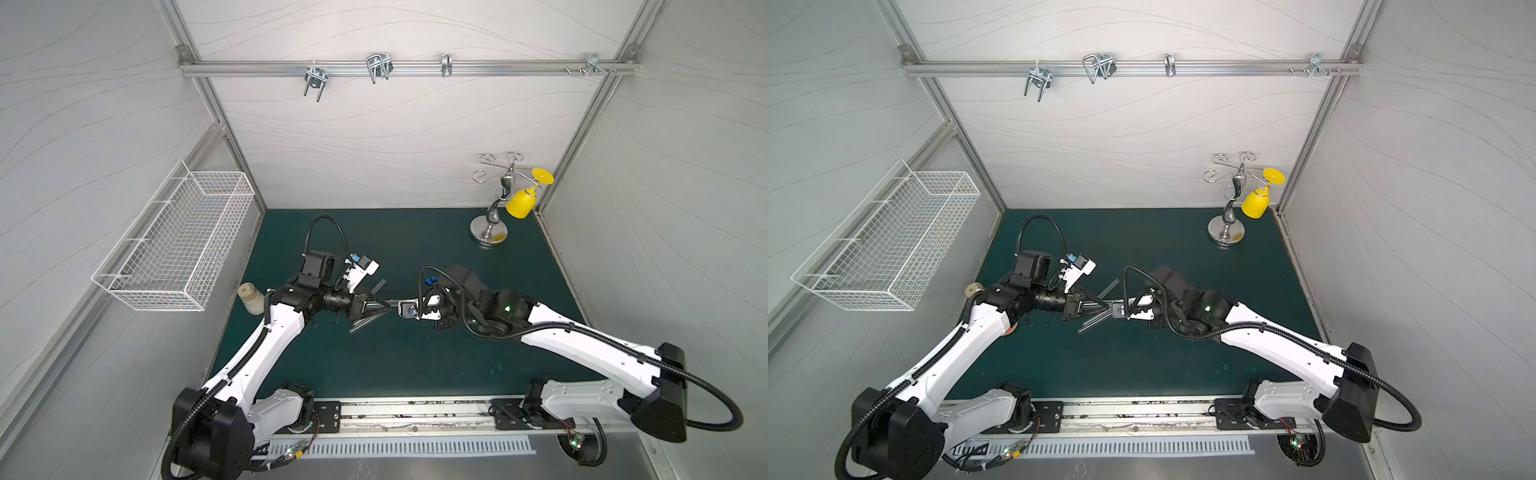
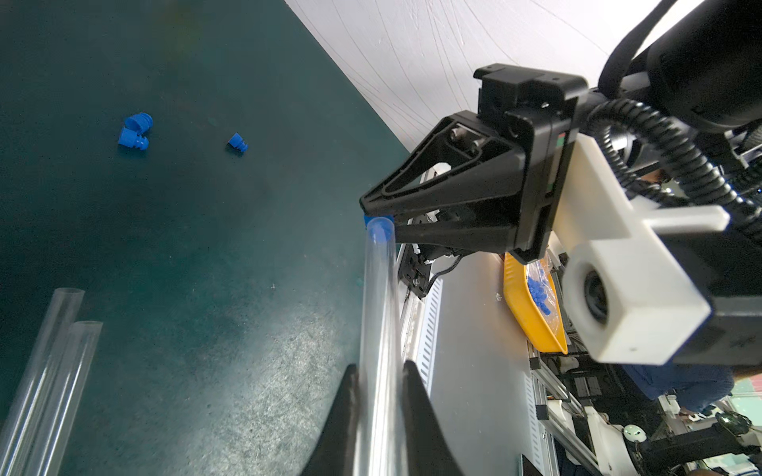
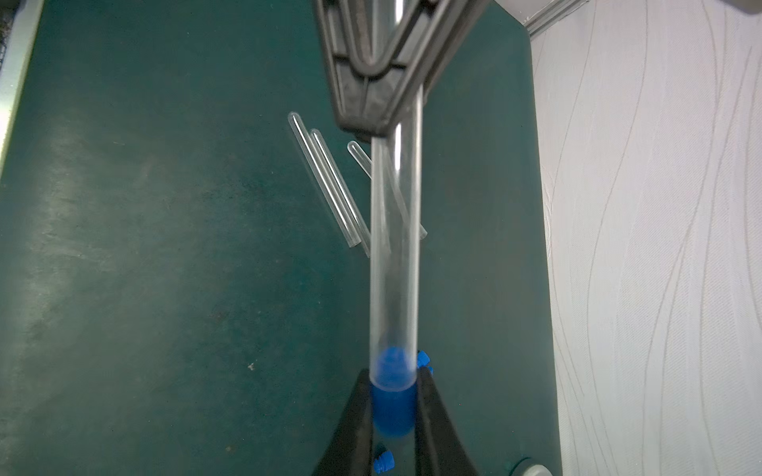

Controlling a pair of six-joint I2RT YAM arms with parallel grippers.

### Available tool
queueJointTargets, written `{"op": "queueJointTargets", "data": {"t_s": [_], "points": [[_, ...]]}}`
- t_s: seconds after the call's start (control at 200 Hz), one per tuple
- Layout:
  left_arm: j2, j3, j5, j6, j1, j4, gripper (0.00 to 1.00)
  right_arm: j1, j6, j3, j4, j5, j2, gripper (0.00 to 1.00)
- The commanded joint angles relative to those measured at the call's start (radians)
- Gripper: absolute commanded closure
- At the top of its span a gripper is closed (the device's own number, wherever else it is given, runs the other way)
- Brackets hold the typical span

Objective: Insert stoppers into test tubes
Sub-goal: Insert the stopper into the test tube.

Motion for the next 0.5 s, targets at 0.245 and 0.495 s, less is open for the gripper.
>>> {"op": "queueJointTargets", "data": {"t_s": [0.245,0.495], "points": [[-0.001,0.014,0.071,0.019,-0.027,0.099,1.0,0.053,-0.025,0.086,0.172,-0.19,0.049,0.81],[-0.003,0.015,0.07,0.023,-0.025,0.092,1.0,0.052,-0.039,0.087,0.162,-0.172,0.054,0.81]]}}
